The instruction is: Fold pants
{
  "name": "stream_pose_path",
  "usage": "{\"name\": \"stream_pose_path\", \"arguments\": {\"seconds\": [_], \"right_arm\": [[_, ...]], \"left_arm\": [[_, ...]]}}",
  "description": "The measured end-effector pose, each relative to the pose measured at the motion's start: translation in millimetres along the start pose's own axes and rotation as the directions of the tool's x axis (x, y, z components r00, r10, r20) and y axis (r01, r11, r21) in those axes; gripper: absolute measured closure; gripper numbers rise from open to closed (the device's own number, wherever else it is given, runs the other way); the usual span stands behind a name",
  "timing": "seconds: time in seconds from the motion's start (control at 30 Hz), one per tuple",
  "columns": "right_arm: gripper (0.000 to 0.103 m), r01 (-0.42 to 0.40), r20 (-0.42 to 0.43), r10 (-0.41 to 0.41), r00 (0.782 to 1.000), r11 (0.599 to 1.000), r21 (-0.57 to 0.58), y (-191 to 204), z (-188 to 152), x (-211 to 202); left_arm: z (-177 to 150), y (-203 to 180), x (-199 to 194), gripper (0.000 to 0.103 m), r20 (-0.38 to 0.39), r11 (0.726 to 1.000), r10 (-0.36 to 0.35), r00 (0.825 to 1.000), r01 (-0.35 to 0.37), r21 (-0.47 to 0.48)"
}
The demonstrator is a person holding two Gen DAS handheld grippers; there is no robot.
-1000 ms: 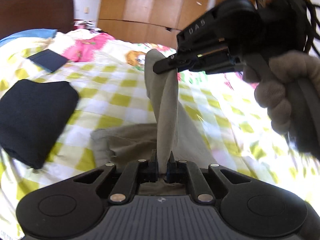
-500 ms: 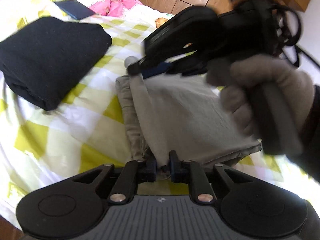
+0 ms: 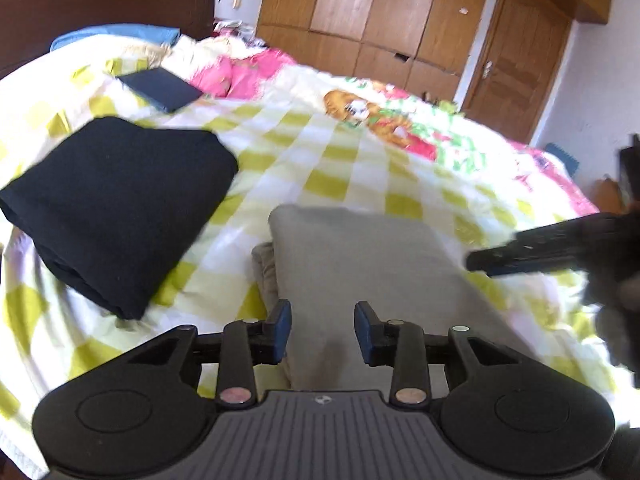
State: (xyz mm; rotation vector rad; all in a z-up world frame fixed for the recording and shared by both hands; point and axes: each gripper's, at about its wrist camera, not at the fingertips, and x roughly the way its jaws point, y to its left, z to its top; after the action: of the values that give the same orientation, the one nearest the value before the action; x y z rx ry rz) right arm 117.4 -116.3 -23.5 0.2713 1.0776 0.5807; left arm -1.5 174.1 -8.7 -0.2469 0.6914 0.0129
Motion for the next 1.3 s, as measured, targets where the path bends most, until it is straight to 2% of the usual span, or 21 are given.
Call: {"name": "stream_pose_path", "arguments": {"seconds": [0.07, 0.1, 0.17, 0.27, 0.43, 0.47, 0.5, 0.53, 0.57, 0.67, 0.73, 0.87, 1.03, 1.3], "right_arm": [[0.058, -0.073, -0.039, 0.075, 0.996, 0.996, 0.048, -11.5, -9.9, 10.1], [0.058, -0.114, -0.056, 0.118, 0.991, 0.991, 0.074, -15.4, -13.1, 16.4], [0.057, -0.182, -0.068, 0.190, 0.979, 0.977, 0.113, -19.1, -15.0, 27.3], [0.050, -0.255, -0.055, 0.264, 0.963, 0.958, 0.130, -20.4, -9.4, 38.7], [0.050, -0.304, -0.055, 0.316, 0.947, 0.939, 0.159, -25.8, -4.4, 49.7], [0.056, -0.307, -0.052, 0.319, 0.946, 0.937, 0.164, -28.3, -5.7, 49.1], [0.061, -0.297, -0.048, 0.308, 0.950, 0.941, 0.164, -29.8, -7.2, 48.5], [0.072, -0.288, -0.048, 0.299, 0.953, 0.943, 0.166, -32.0, -9.2, 48.0], [0.079, -0.288, -0.047, 0.300, 0.953, 0.942, 0.172, -34.6, -11.8, 47.5], [0.087, -0.285, -0.035, 0.296, 0.955, 0.940, 0.186, -39.3, -18.5, 39.6], [0.088, -0.271, -0.021, 0.277, 0.961, 0.949, 0.161, -39.9, -21.4, 29.4], [0.089, -0.221, 0.008, 0.222, 0.975, 0.964, 0.150, -55.5, -22.4, 6.2], [0.089, -0.133, 0.056, 0.125, 0.991, 0.976, 0.170, -85.7, -19.2, -25.5], [0.089, -0.033, 0.122, 0.007, 0.992, 0.977, 0.210, -134.8, -16.0, -64.8]], "left_arm": [[-11.8, 4.3, 14.4, 0.055, -0.073, 1.000, 0.020, 0.997, -0.020, 0.001], [-17.6, 7.7, 16.3, 0.054, -0.093, 1.000, 0.006, 0.996, -0.007, -0.006], [-21.3, 14.6, 12.1, 0.048, -0.097, 0.999, -0.024, 0.995, 0.021, -0.030], [-10.9, 22.7, 7.1, 0.045, -0.085, 0.999, -0.012, 0.996, 0.008, -0.042], [-3.6, 27.3, 26.9, 0.041, -0.141, 0.999, -0.025, 0.990, 0.021, -0.034], [-3.5, 26.5, 30.2, 0.037, -0.157, 0.999, -0.038, 0.987, 0.034, -0.028], [-4.2, 25.9, 33.4, 0.036, -0.170, 0.999, -0.046, 0.984, 0.042, -0.025], [-5.3, 24.8, 36.2, 0.035, -0.177, 0.999, -0.043, 0.983, 0.039, -0.024], [-6.2, 23.1, 38.3, 0.035, -0.185, 0.999, -0.039, 0.982, 0.036, -0.018], [-4.2, 11.7, 40.7, 0.036, -0.197, 0.999, -0.029, 0.980, 0.037, 0.037], [-1.1, 2.3, 42.4, 0.042, -0.207, 0.997, -0.041, 0.977, 0.054, 0.057], [1.9, -20.4, 47.6, 0.044, -0.214, 0.993, -0.051, 0.975, 0.073, 0.092], [1.4, -61.2, 63.2, 0.044, -0.223, 0.980, -0.113, 0.968, 0.145, 0.135], [5.1, -128.7, 92.1, 0.045, -0.252, 0.943, -0.184, 0.950, 0.243, 0.226]]}}
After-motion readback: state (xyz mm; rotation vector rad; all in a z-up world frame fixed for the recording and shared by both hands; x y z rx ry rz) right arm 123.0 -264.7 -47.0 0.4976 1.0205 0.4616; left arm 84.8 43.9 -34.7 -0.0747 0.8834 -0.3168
